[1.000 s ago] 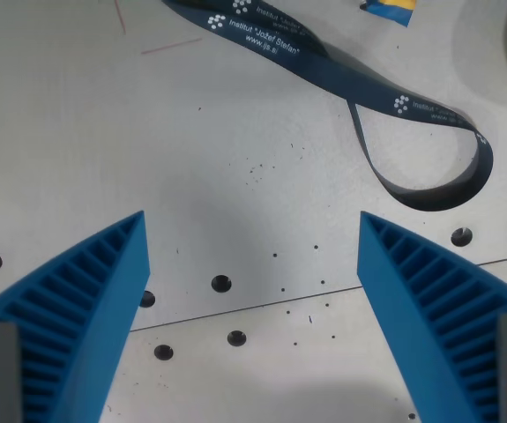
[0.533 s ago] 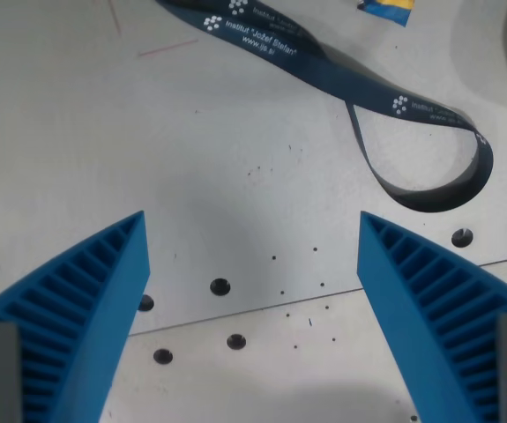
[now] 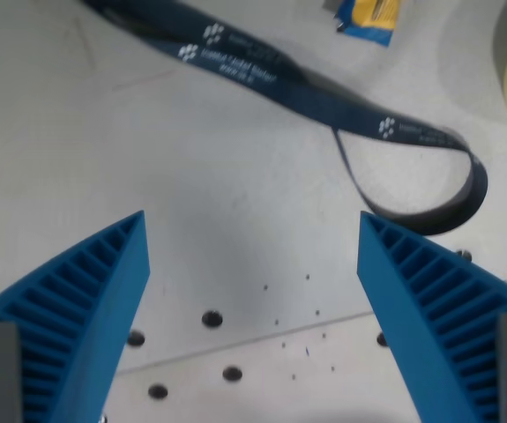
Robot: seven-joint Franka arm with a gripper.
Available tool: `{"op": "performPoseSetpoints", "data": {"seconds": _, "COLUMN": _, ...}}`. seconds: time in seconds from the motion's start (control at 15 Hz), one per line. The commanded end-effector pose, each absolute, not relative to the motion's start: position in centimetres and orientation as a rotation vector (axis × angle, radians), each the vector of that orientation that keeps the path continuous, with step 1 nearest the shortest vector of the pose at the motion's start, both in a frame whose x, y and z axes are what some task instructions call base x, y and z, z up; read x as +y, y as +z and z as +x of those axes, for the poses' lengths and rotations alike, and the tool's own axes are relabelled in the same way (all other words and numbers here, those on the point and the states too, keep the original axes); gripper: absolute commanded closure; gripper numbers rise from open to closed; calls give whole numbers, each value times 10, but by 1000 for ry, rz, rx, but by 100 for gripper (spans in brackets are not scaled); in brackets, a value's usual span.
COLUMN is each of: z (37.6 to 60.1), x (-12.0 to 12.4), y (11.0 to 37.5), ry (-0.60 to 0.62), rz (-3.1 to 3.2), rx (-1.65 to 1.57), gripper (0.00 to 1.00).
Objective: Move above the blue bag
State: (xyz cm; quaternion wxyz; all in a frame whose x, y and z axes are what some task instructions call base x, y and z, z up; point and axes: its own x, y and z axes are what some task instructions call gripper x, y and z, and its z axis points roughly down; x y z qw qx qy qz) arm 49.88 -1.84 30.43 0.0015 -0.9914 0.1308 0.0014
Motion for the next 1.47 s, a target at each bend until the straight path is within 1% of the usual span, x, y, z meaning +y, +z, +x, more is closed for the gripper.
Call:
{"op": "performPoseSetpoints", "data": {"seconds": 0.07, "z": 506, "x": -27, "y": 295, "ry": -48, "rz": -3102, "rx": 625, "gripper": 0}}
{"op": "performPoseSetpoints", "data": {"seconds": 0.4, "z": 519, "x": -47, "y": 271, "ry": -42, "rz": -3081, "rx": 743, "gripper": 0}}
{"op": "performPoseSetpoints", "data": {"seconds": 1.0, "z": 547, "x": -87, "y": 228, "ry": 19, "rz": -3023, "rx": 925, "gripper": 0}}
{"op": "performPoseSetpoints", "data": {"seconds": 1.47, "z": 566, "x": -113, "y": 193, "ry": -15, "rz": -2978, "rx": 995, "gripper": 0}}
